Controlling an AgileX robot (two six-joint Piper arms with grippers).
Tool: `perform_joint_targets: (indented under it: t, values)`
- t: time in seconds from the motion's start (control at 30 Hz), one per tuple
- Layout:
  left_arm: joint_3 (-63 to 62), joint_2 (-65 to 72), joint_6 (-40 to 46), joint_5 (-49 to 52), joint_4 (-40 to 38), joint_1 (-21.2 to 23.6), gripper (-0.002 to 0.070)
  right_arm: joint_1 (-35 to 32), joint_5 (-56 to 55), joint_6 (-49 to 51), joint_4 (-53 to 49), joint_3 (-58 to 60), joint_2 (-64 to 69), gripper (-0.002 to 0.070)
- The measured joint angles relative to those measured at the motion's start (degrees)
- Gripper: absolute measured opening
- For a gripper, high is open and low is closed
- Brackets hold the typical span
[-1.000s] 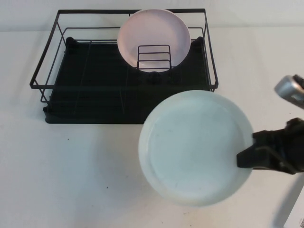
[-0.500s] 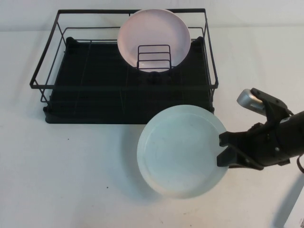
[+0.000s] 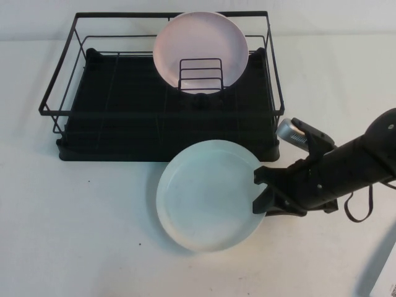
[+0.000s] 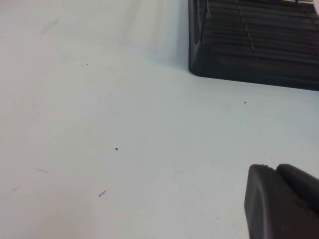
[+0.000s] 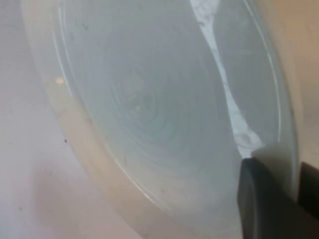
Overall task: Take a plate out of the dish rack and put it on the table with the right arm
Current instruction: Place the plate from the table
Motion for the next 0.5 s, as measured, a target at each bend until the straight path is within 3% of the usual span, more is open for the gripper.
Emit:
perform_joint_targets:
  t: [0.5]
  values:
    - [0.0, 0.0, 0.0, 0.0, 0.0, 0.0, -0.0004, 0.4, -1.1, -0.5, 0.5, -2.9, 4.4, 0.0042]
